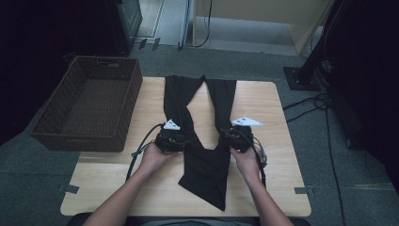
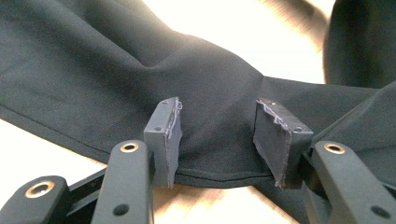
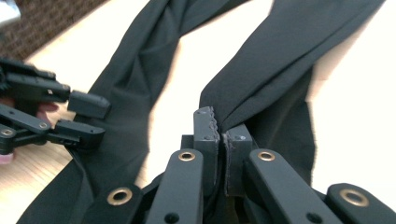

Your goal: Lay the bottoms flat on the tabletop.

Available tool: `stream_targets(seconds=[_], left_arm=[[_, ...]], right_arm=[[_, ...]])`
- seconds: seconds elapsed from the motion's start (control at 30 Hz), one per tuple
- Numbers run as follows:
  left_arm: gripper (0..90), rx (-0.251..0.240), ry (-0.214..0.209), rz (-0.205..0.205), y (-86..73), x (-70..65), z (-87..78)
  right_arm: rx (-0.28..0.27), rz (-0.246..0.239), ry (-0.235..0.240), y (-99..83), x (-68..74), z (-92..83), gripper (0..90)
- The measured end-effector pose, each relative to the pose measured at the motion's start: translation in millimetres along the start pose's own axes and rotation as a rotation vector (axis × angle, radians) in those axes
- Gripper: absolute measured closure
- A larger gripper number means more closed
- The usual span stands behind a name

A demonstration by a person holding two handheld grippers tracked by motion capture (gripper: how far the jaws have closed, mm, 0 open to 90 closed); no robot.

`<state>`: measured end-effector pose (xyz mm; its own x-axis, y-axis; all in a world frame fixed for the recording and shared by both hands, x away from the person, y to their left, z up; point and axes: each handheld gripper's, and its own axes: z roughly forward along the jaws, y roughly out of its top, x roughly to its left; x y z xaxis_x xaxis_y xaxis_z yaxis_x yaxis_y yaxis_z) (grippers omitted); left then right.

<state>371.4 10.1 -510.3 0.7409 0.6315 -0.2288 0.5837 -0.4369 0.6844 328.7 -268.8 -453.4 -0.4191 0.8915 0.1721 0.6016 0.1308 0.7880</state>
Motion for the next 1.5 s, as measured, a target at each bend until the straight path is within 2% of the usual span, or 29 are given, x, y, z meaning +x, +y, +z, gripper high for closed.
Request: stream_targets(seconds=[0.13, 0.17, 0.2, 0.23, 0.3, 0.33, 0.37, 0.43, 0.47, 0.5, 0.53, 0.6, 0.7, 0.73, 0.8, 0.83, 0.87, 1.0, 1.07, 1.2, 1.33, 1.37, 1.4, 1.43, 1.47, 1.5], left_arm=[[51.0, 0.001, 0.005, -0.004, -0.2, 0.1, -0.9], [51.3, 0.001, 0.005, -0.004, -0.2, 0.1, -0.9], [51.7, 0.006, 0.009, -0.005, -0.2, 1.5, -2.0], [51.9, 0.006, 0.009, -0.005, -0.2, 1.5, -2.0], [52.0, 0.01, 0.01, -0.012, -0.9, 4.3, -4.3], [52.0, 0.01, 0.01, -0.012, -0.9, 4.3, -4.3], [52.0, 0.011, 0.011, -0.012, -1.1, 4.6, -4.6], [51.9, 0.007, 0.012, -0.017, -1.7, 4.5, -4.9], [51.9, 0.007, 0.012, -0.017, -1.9, 4.4, -5.1], [51.9, 0.009, 0.012, -0.02, -2.0, 4.2, -5.4], [51.7, 0.014, 0.012, -0.013, -2.5, 4.5, -6.4], [51.3, 0.012, 0.011, -0.012, -2.8, 4.3, -6.6], [50.8, 0.008, 0.009, -0.018, -3.3, 4.1, -6.5], [50.3, 0.009, 0.01, -0.017, -3.3, 3.9, -6.6], [50.2, 0.008, 0.009, -0.016, -3.4, 3.6, -6.6], [50.2, 0.009, 0.009, -0.017, -3.5, 3.5, -6.7], [50.3, 0.008, 0.007, -0.02, -3.6, 3.5, -6.7], [50.2, 0.007, 0.007, -0.02, -3.8, 3.4, -6.8], [50.2, 0.007, 0.002, -0.023, -4.0, 3.9, -7.1], [50.1, 0.009, -0.011, -0.03, -4.5, 6.0, -8.2], [48.5, 0.007, -0.013, -0.032, -4.9, 5.6, -8.3], [48.0, 0.006, -0.013, -0.027, -5.3, 5.2, -8.5], [47.8, 0.006, -0.013, -0.027, -5.3, 5.2, -8.5], [47.4, 0.006, -0.015, -0.028, -5.4, 5.3, -8.6], [47.0, 0.006, -0.017, -0.031, -5.3, 5.5, -8.6], [46.5, 0.004, -0.022, -0.038, -5.3, 5.8, -8.5]], right_arm=[[-0.009, 0.022, -0.052, 0.4, -26.4, -22.4, 86.3], [-0.009, 0.022, -0.052, 0.4, -26.4, -22.4, 86.3], [0.004, 0.04, -0.08, -4.6, -40.8, -27.0, 86.4], [0.012, 0.042, -0.096, -7.9, -47.4, -28.2, 86.4], [0.028, 0.062, -0.127, -15.9, -60.9, -28.3, 86.4], [0.028, 0.062, -0.127, -15.9, -60.9, -28.3, 86.4], [0.062, 0.094, -0.162, -26.5, -73.8, -24.7, 87.1], [0.076, 0.096, -0.171, -30.1, -77.4, -22.5, 87.0], [0.106, 0.094, -0.214, -38.6, -84.4, -17.0, 81.6], [0.106, 0.094, -0.214, -38.6, -84.4, -17.0, 81.6], [0.104, 0.105, -0.246, -41.2, -86.4, -15.9, 74.1], [0.091, 0.114, -0.243, -40.7, -85.8, -16.9, 71.6], [0.023, 0.06, -0.238, -32.3, -73.2, -22.9, 69.3], [-0.001, 0.047, -0.209, -25.7, -65.5, -23.9, 70.2], [-0.011, 0.039, -0.173, -21.2, -56.4, -20.3, 70.3], [-0.011, 0.039, -0.173, -21.2, -56.4, -20.3, 70.3], [0.002, 0.039, -0.126, -21.1, -47.1, -8.9, 67.1], [0.046, 0.032, -0.079, -26.5, -33.6, 19.5, 56.5], [0.044, 0.026, -0.062, -28.7, -26.5, 31.2, 54.5], [0.06, 0.004, -0.069, -30.9, -14.3, 48.5, 46.0], [0.076, -0.02, -0.084, -33.4, -9.7, 58.0, 43.3], [0.075, -0.059, -0.113, -35.9, -6.1, 60.1, 44.6], [0.075, -0.059, -0.113, -35.9, -6.1, 60.1, 44.6], [0.07, -0.092, -0.123, -37.5, -3.5, 60.6, 47.3], [0.067, -0.087, -0.123, -38.2, -3.2, 60.3, 49.3], [0.059, -0.093, -0.118, -38.9, -3.3, 59.9, 56.2]])
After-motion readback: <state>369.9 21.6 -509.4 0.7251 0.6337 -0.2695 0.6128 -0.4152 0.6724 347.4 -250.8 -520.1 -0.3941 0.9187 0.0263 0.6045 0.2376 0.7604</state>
